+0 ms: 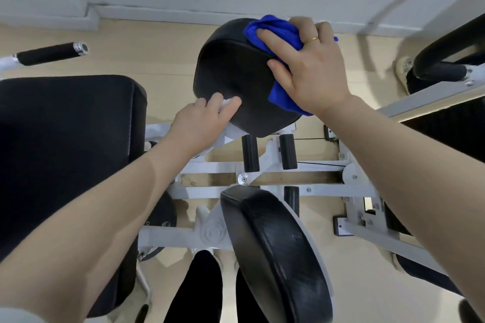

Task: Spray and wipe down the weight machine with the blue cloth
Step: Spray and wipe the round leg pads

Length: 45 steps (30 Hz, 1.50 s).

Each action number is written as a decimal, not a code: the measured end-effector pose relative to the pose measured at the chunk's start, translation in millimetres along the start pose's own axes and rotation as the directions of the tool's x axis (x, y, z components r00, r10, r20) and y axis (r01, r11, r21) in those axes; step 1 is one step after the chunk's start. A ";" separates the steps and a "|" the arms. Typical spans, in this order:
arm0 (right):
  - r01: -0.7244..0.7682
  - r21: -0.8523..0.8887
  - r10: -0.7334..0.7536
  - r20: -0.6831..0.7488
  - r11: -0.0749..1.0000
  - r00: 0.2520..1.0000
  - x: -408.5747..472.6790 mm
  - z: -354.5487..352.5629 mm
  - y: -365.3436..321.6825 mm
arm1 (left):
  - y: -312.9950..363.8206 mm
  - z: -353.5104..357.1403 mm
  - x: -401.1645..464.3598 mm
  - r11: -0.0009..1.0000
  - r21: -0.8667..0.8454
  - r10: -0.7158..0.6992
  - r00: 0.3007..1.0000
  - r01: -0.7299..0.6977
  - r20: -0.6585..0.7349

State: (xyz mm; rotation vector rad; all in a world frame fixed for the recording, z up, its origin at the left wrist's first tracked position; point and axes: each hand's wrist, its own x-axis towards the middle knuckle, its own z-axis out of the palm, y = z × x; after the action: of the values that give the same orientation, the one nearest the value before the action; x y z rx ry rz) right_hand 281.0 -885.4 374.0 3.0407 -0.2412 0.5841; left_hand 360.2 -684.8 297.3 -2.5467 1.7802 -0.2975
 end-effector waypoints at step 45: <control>-0.384 0.465 0.464 0.880 -0.798 0.101 17.4 59.4 -63.0 | -53.1 -72.1 -1.4 0.322 -0.715 -0.653 0.692 0.621 0.307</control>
State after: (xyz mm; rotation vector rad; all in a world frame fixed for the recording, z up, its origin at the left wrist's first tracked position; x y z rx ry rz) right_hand 328.7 -829.6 325.0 -0.5725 1.1981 -0.3309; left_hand 397.0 -658.3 374.5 -3.8117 0.7942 0.6382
